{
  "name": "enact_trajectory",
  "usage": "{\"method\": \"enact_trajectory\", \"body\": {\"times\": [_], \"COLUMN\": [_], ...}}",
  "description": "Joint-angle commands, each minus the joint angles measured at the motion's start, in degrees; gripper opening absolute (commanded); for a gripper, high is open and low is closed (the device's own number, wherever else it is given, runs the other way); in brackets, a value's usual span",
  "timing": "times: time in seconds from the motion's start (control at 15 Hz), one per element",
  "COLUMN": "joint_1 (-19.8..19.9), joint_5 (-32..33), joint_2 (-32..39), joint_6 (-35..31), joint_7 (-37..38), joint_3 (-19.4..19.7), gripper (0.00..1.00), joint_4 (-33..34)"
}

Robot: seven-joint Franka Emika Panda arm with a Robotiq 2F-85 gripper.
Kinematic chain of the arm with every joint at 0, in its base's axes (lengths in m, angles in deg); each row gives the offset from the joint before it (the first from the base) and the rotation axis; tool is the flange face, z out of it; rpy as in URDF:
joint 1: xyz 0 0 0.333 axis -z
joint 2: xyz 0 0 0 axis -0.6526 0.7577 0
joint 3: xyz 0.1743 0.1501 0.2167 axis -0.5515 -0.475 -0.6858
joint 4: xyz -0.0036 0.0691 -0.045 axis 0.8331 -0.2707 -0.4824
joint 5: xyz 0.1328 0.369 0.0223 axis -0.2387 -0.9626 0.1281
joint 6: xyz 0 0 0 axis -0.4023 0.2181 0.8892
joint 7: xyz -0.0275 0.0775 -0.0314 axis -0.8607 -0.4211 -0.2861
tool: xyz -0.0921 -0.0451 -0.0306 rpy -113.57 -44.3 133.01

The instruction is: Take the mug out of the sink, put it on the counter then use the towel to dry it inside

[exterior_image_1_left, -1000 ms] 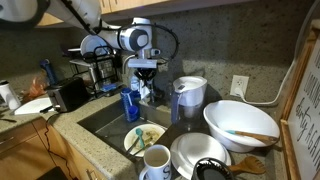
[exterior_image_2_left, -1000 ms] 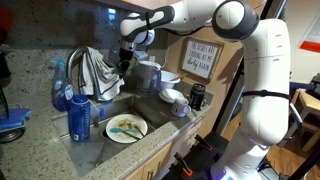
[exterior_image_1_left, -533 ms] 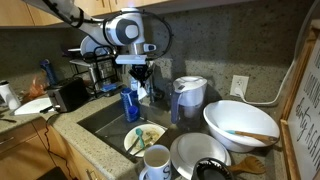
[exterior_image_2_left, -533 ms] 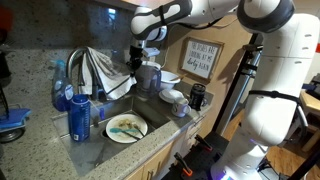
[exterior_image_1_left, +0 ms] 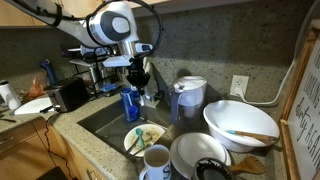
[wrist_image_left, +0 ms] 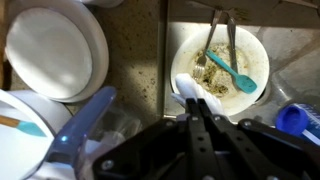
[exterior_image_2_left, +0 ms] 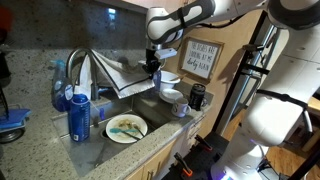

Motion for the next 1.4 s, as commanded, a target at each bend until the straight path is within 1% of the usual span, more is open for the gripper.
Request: {"method": "enact_trajectory", "body": {"times": [0.0, 0.27, 0.4, 0.47, 0.93, 1.0, 1.2, 1.33], "joint_1": [0.71, 1.61, 1.23, 1.34, 1.22, 1.22, 1.24, 1.19], "joint_5": [3.62, 6.07, 4.39, 4.72, 4.71, 4.71, 6.24, 7.93], "joint_2": [-6.06, -9.15, -5.86, -6.49, -5.75, -5.75, -8.29, -12.42], "joint_6": [2.76, 5.25, 3.18, 4.0, 3.8, 3.79, 5.08, 6.96], "joint_7": [5.98, 10.14, 5.57, 7.49, 6.81, 6.81, 7.4, 8.5], "joint_3": [0.67, 0.91, 1.3, 1.0, 1.04, 1.04, 0.69, 0.06], "gripper": [0.01, 0.01, 0.01, 0.03, 0.03, 0.01, 0.01, 0.01], "joint_4": [-5.54, -7.96, -5.83, -6.02, -6.0, -6.0, -6.19, -7.26]}}
